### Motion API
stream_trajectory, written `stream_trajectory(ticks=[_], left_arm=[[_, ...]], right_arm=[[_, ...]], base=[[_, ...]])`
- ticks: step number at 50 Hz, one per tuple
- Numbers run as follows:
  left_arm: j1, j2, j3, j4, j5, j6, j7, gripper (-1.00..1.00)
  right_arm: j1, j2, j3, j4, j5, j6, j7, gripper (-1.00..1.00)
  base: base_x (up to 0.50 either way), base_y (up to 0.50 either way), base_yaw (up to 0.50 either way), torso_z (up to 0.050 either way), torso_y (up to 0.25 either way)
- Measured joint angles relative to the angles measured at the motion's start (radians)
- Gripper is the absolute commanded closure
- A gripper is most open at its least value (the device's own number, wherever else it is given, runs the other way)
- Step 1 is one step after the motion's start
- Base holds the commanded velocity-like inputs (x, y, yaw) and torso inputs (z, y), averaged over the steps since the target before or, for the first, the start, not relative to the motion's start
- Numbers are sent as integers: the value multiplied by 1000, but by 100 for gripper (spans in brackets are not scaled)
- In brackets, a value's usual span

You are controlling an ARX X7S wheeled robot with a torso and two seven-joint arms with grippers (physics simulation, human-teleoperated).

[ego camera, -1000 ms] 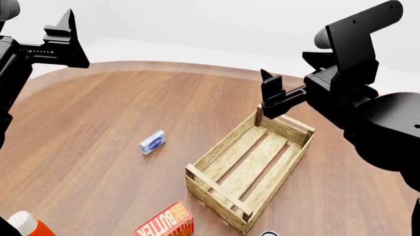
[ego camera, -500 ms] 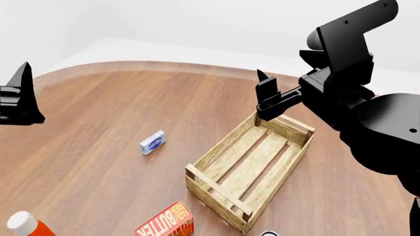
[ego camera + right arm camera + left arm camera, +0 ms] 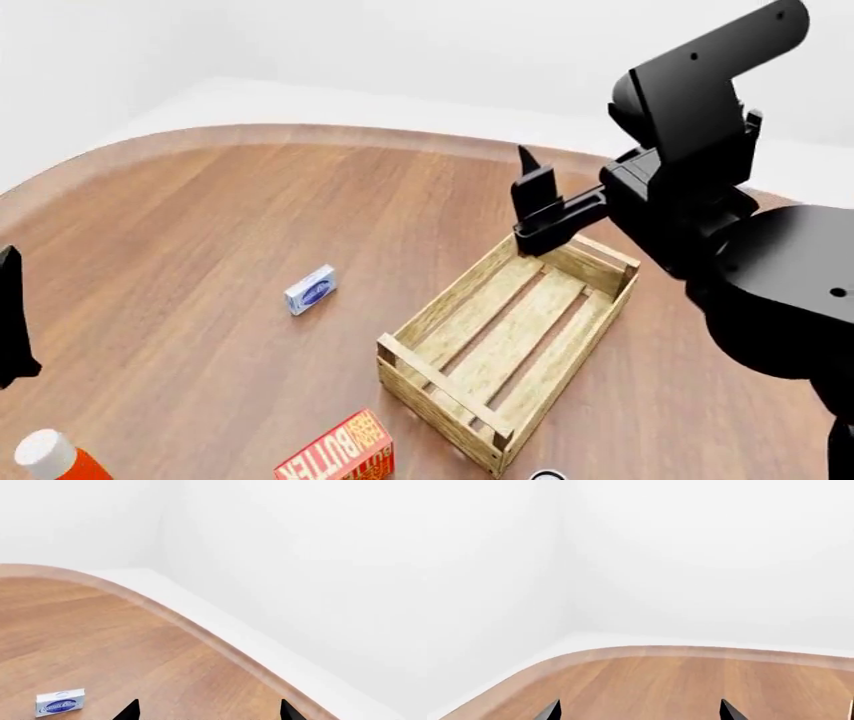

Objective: Pick up the ketchup, and put it in the wooden tray.

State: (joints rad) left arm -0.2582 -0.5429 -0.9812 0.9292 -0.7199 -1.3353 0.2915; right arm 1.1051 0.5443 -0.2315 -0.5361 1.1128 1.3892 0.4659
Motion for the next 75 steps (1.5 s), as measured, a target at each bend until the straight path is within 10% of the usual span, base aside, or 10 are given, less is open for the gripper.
stream_trajectory(ticks=[41, 75], left_arm=[[198, 61, -360, 90, -244, -140, 37, -100], [454, 159, -314, 75, -185, 68, 52, -100]], right_arm=[[-15, 14, 6, -48, 117, 46, 131, -100], [-21, 45, 10, -66, 224, 43, 227, -100]], base=[[0, 0, 0, 0, 0], [0, 0, 0, 0, 0]])
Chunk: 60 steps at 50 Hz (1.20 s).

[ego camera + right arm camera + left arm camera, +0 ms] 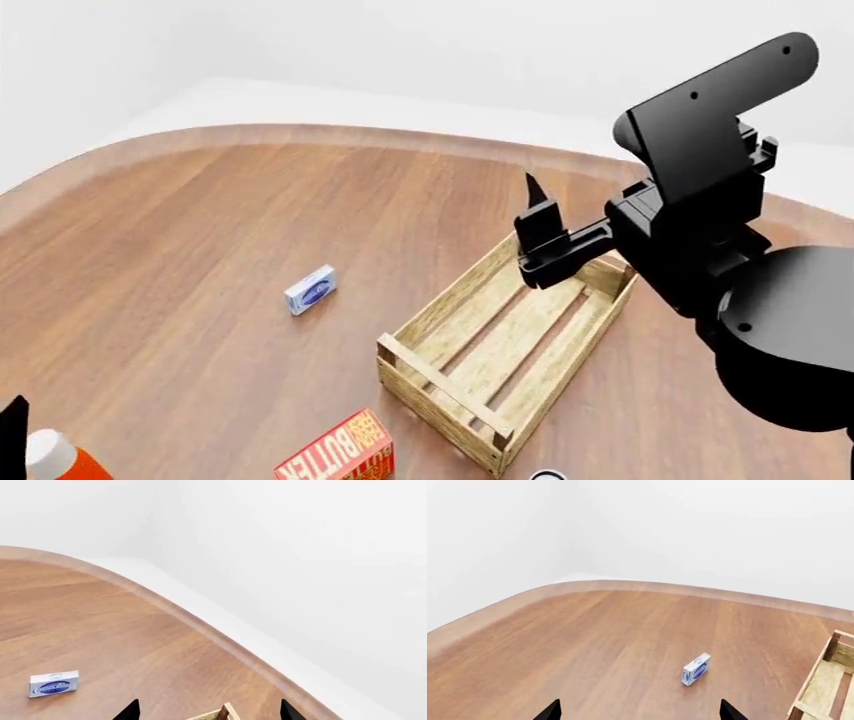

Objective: Pick up the ketchup, and put it in the wooden tray.

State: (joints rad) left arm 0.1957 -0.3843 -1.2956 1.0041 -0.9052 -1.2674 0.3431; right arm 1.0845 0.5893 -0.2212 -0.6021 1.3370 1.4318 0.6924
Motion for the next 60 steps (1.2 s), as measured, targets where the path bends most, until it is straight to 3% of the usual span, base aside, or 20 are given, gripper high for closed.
stream_trajectory(ticks=[60], left_arm=[[181, 66, 31, -36, 15, 94, 17, -100]], right_arm=[[4, 30, -57, 2, 94, -42, 98, -100]], base=[[0, 0, 0, 0, 0]])
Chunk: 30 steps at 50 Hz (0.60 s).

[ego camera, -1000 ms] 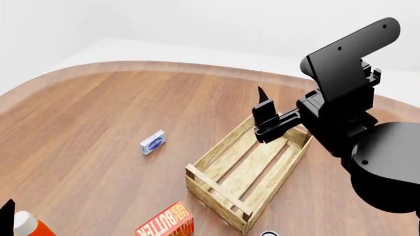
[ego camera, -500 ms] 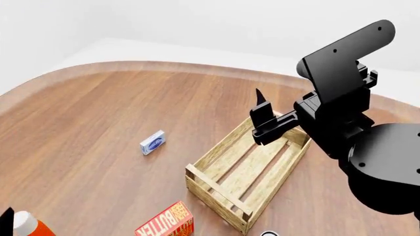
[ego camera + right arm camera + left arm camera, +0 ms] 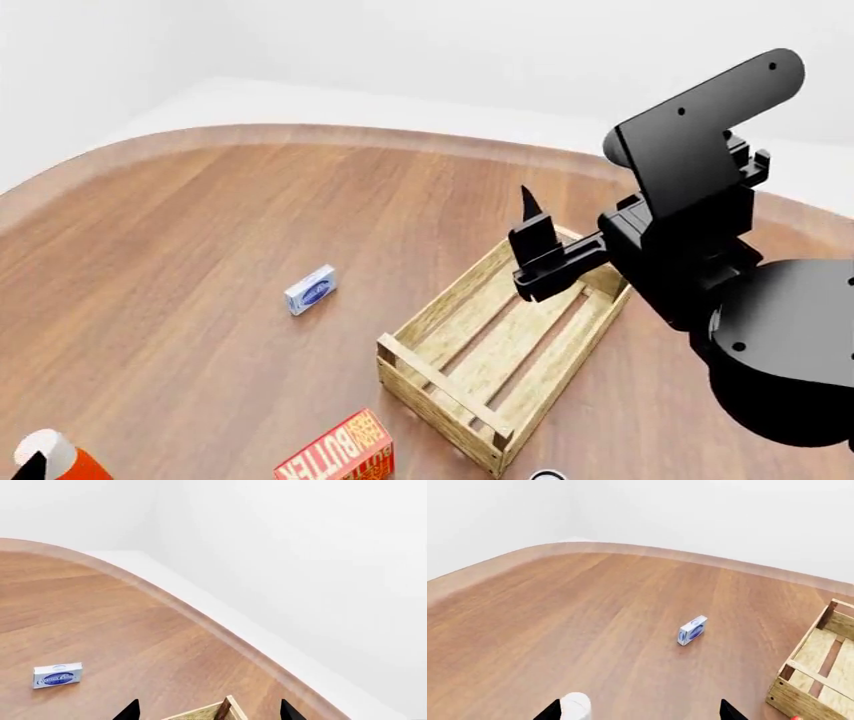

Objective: Pick up the ketchup, and put it in the wooden tray.

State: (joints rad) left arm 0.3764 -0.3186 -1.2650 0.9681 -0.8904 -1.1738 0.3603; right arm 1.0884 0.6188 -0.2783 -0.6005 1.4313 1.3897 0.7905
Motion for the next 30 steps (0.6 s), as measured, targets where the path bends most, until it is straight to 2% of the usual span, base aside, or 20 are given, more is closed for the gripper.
stream_trajectory(ticks=[30], left_arm=[[30, 41, 147, -73, 209, 181, -17, -100]], right_arm=[[-16, 14, -26, -5, 7, -35, 14, -100]], base=[[0, 0, 0, 0, 0]])
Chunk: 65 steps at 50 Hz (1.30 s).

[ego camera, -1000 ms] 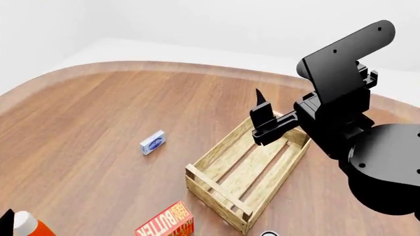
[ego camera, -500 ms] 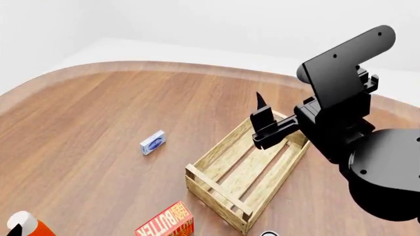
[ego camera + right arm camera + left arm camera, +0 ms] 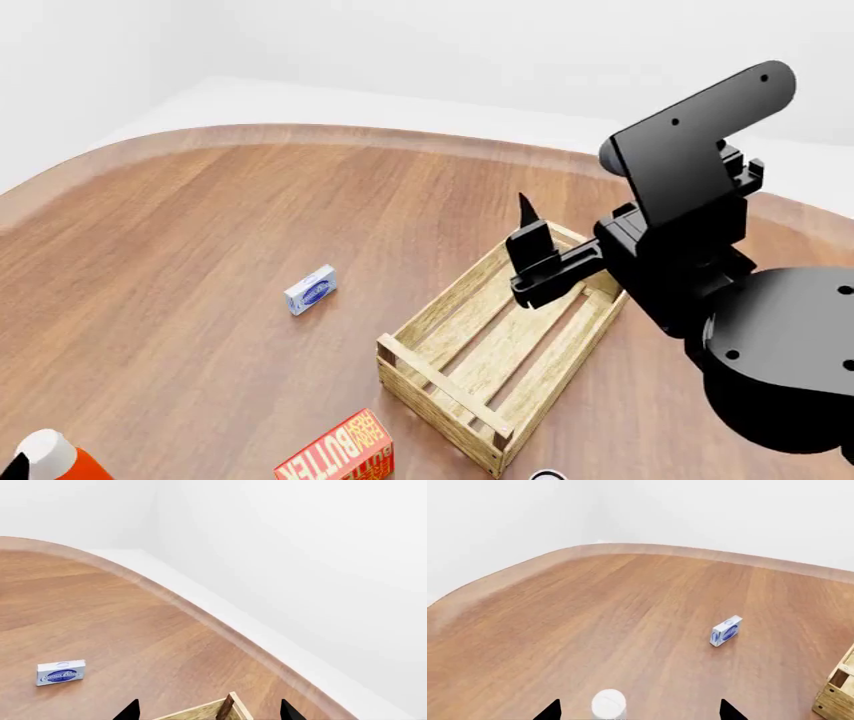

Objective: Pick up the ketchup, and put it in the wooden tray.

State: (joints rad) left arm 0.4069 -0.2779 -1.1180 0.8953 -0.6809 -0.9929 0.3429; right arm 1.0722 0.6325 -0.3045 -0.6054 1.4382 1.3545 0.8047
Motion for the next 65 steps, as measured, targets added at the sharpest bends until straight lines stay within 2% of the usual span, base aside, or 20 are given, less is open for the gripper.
stream_trajectory(ticks=[24, 65], left_arm=[[-5, 29, 173, -108, 182, 168, -21, -100], [-61, 44, 351, -281, 361, 343, -85, -100]], right_arm=[[-14, 4, -26, 3, -23, -31, -15, -100], [-14, 14, -54, 5, -19, -60, -9, -100]], base=[[0, 0, 0, 0, 0], [0, 0, 0, 0, 0]])
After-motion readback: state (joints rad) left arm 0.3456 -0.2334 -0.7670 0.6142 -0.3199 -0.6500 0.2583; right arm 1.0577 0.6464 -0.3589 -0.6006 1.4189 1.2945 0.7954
